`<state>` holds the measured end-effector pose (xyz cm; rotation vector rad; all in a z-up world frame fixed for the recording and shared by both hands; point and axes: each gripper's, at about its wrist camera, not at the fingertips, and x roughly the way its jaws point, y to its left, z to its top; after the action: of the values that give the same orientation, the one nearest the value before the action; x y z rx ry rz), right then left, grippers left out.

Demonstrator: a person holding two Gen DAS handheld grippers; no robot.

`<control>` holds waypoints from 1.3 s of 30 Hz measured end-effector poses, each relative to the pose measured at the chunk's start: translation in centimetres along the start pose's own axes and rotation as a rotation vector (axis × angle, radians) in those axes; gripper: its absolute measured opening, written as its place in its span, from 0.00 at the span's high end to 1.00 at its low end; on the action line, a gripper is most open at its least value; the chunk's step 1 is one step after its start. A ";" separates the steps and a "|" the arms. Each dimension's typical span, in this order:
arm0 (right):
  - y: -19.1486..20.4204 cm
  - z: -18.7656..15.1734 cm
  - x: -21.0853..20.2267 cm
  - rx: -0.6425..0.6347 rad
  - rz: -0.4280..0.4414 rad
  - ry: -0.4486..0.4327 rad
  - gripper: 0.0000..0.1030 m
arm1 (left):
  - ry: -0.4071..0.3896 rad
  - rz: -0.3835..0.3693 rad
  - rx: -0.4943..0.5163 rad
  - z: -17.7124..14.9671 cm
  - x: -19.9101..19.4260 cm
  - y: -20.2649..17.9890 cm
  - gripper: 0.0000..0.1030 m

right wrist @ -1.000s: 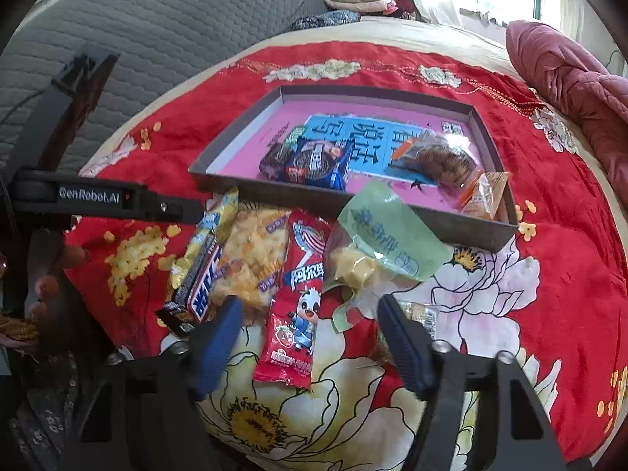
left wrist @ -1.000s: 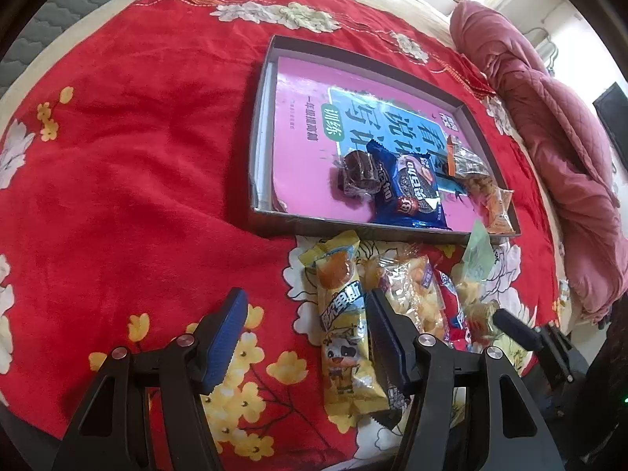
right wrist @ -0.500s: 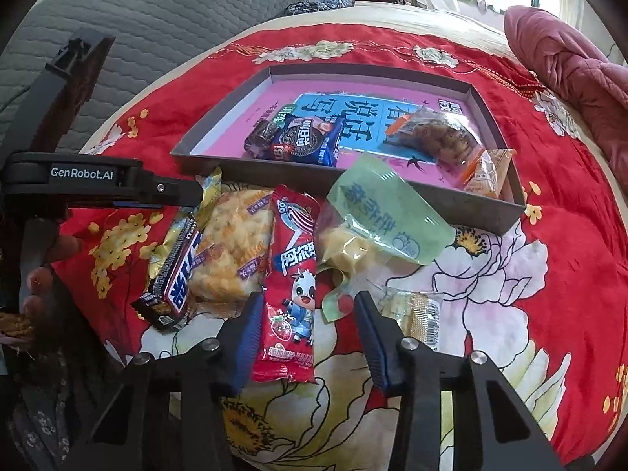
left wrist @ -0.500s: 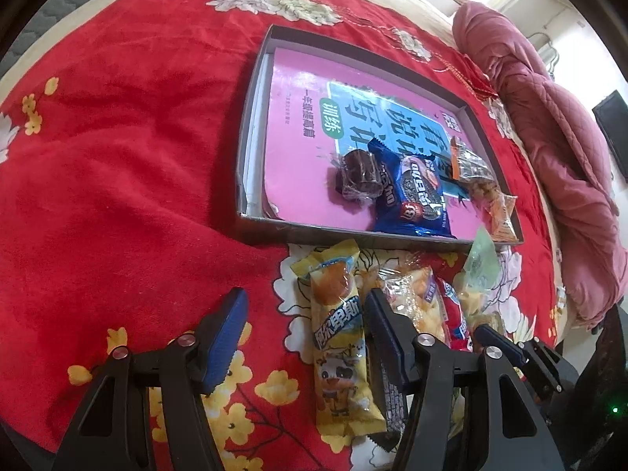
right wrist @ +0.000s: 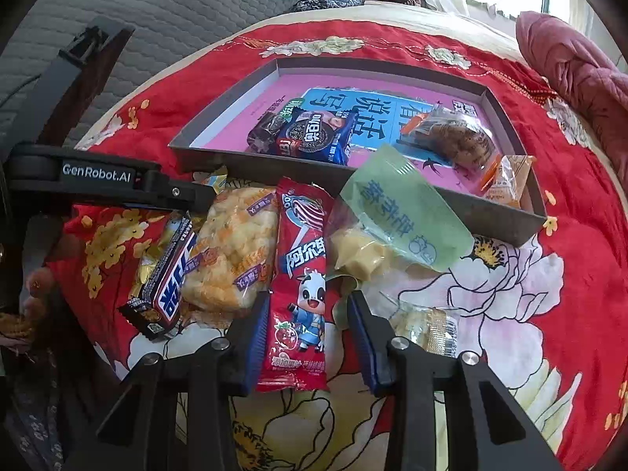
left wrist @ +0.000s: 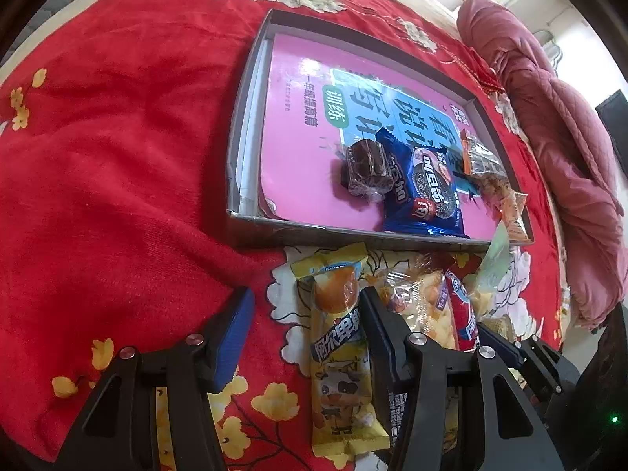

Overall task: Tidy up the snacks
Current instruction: 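Grasp the red-and-white candy stick with the right tool while the left tool grasps the yellow cow-print bar, then lift and carry the candy stick and yellow bar over the tray with both tools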

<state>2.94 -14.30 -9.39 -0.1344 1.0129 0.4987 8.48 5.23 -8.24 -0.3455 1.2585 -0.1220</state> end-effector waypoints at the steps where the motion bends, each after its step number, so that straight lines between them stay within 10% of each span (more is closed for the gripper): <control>1: -0.1 0.0 0.0 0.002 0.005 -0.002 0.62 | 0.001 0.004 0.004 0.0 0.1 0.0 0.44; 11: -0.4 0.1 0.4 0.012 0.029 -0.005 0.64 | 0.009 0.044 0.051 0.4 1.3 -1.0 0.46; 16: -0.7 0.0 0.4 0.033 0.063 -0.003 0.68 | -0.013 0.099 0.114 0.4 1.4 -1.5 0.67; 39: -1.7 -0.1 -2.6 0.088 0.166 -0.103 0.78 | -0.086 -0.039 0.000 -0.6 -2.8 1.7 0.75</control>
<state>2.56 -16.66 -7.49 0.0543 0.9480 0.6047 6.85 7.52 -6.44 -0.3712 1.1666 -0.1391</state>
